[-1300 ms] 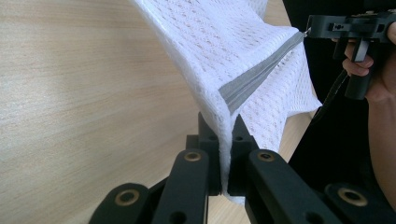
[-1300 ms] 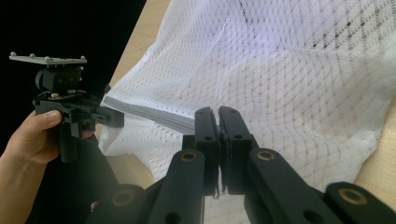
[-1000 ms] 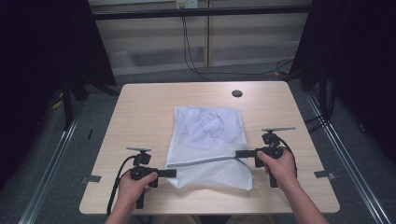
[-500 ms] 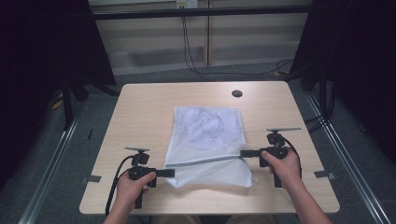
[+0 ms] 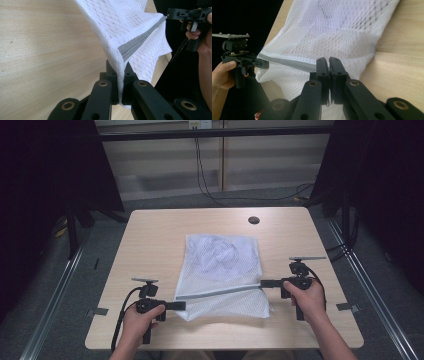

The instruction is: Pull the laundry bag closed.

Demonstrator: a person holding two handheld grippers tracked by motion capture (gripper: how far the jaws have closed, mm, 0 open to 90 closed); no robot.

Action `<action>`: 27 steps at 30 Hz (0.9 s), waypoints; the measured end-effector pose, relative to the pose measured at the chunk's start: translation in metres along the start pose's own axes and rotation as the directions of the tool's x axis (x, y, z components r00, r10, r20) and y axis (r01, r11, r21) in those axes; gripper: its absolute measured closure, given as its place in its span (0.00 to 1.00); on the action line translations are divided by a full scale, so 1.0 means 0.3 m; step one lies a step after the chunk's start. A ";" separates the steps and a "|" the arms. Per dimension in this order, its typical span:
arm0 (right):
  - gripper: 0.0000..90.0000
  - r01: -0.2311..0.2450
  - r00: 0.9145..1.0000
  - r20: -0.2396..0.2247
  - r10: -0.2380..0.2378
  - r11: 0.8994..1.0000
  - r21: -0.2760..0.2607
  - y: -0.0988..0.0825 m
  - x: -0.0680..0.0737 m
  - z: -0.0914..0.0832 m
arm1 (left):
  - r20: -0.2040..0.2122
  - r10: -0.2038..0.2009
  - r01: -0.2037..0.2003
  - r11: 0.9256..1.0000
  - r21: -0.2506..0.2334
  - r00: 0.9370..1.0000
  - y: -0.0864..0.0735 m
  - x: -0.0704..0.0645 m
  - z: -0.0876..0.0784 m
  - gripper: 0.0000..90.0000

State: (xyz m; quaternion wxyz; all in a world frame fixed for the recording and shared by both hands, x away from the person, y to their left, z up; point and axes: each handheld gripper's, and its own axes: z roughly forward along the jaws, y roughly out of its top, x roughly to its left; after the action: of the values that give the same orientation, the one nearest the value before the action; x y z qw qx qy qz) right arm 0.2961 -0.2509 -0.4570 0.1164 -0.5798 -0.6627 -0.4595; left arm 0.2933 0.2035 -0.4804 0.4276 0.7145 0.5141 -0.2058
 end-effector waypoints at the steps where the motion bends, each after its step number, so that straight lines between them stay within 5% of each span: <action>1: 0.97 0.001 1.000 -0.001 -0.001 1.000 0.001 0.000 0.001 0.000 | 0.000 0.003 -0.003 1.000 0.000 1.000 0.000 -0.001 -0.003 0.98; 15: 0.97 0.000 1.000 0.027 0.000 1.000 -0.021 -0.001 -0.017 -0.017 | 0.025 0.023 -0.023 1.000 0.005 0.999 0.001 -0.003 -0.001 0.98; 20: 0.97 0.030 0.997 0.074 -0.027 0.999 -0.033 -0.003 -0.015 -0.021 | 0.019 0.068 -0.068 0.997 -0.029 0.997 0.005 -0.011 -0.009 0.78; 23: 0.97 0.040 0.996 0.078 -0.036 0.998 -0.042 -0.004 -0.011 -0.021 | 0.019 0.058 -0.057 0.998 -0.037 0.998 0.005 -0.015 -0.011 0.68; 27: 0.91 0.058 0.995 0.090 -0.054 0.997 -0.051 -0.005 -0.004 -0.017 | 0.016 0.096 -0.094 0.993 -0.071 0.995 0.010 -0.023 -0.014 0.40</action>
State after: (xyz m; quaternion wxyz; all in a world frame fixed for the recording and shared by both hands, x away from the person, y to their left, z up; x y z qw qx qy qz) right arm 0.2932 -0.2553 -0.4558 0.0583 -0.5837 -0.6705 -0.4542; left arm 0.2927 0.2029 -0.4719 0.4666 0.7207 0.4823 -0.1738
